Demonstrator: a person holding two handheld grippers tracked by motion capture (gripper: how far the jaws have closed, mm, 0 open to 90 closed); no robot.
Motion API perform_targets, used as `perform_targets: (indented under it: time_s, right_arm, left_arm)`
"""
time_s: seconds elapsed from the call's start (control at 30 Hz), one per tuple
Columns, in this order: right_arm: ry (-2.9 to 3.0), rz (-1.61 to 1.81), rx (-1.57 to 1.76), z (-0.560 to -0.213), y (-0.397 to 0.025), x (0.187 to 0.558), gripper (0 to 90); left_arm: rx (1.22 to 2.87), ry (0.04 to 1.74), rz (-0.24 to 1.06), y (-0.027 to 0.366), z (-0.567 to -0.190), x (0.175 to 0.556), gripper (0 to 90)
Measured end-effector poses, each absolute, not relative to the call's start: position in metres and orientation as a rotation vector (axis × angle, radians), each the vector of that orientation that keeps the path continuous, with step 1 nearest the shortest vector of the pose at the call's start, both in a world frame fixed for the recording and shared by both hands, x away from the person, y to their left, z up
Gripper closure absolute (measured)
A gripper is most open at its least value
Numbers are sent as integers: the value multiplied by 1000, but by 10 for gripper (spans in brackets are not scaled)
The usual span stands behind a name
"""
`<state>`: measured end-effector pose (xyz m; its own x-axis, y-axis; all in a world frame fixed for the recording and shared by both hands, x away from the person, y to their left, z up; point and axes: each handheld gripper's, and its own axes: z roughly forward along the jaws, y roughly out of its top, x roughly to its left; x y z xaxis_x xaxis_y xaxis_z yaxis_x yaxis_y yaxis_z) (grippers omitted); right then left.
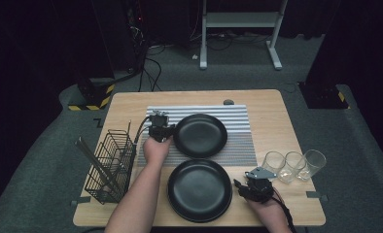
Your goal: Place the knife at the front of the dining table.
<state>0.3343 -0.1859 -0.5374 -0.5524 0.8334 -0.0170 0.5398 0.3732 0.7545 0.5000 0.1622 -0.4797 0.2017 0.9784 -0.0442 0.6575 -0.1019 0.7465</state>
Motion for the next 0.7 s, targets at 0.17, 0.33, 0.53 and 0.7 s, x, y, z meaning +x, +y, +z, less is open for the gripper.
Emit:
perform_targets:
  time_s: [0.17,0.33,0.53,0.7]
  right_arm:
    - [2242,1009,1192,-537,-186,334,435]
    - [2242,1009,1193,-537,-186,334,435]
    - [2243,1009,1192,-537,-186,334,434]
    - [2245,1010,1186,-538,-186,334,435]
  left_arm:
    - [1827,1516,623,163,-482,491,697]
    - [1820,1491,631,163,-485,476,773]
    - [1812,1482,638,165,-486,463,841]
    - [1808,1480,637,168,-491,451,847]
